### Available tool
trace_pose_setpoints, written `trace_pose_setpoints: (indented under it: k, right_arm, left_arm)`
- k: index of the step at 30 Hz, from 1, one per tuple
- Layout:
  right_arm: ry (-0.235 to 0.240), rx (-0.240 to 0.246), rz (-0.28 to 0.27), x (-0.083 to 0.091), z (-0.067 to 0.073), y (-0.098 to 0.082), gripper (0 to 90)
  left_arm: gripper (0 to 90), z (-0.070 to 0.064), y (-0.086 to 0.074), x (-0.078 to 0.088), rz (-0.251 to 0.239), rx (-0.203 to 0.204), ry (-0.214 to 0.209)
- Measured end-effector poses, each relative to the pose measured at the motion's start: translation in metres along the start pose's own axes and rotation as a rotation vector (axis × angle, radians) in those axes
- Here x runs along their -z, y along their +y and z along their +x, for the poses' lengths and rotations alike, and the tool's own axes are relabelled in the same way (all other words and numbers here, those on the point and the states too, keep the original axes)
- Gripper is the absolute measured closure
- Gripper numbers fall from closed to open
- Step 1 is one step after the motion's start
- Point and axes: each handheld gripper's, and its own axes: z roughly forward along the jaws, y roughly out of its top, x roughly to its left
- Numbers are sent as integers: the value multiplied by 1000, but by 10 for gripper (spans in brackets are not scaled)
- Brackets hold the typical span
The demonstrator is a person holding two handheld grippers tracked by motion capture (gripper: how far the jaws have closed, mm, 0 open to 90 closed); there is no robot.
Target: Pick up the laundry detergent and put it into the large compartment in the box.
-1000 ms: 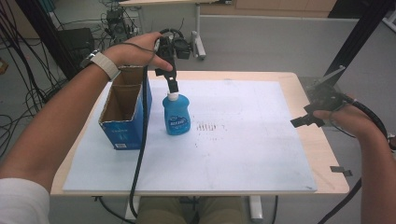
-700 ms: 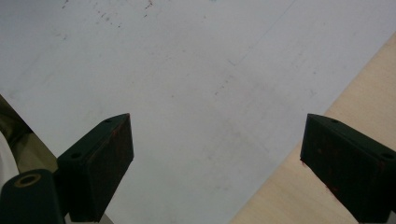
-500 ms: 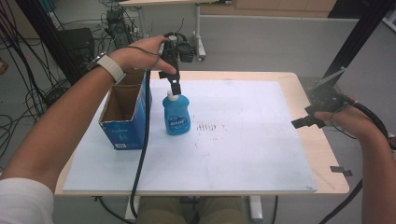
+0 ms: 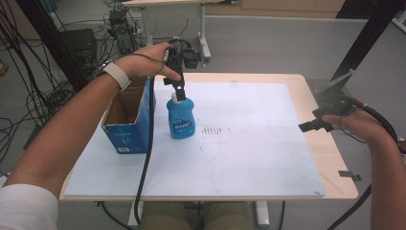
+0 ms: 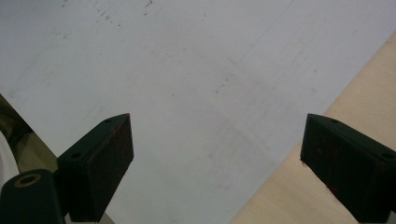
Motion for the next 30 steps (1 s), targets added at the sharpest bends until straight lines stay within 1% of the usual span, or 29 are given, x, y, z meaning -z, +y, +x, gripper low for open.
trace_pose_setpoints:
  k: [6, 9, 16, 30]
  right_arm:
    - [0, 4, 0, -1, 0, 0, 96]
    - [0, -2, 2, -1, 0, 0, 96]
    - [1, -2, 2, -1, 0, 0, 96]
    - [1, 2, -1, -1, 0, 1, 96]
  left_arm:
    - [80, 2, -3, -5, -6, 6, 0]
    - [79, 3, -3, -7, -10, 9, -3]
    - [79, 3, -1, -13, -6, 6, -10]
    - [79, 3, 1, -16, -5, 7, -5]
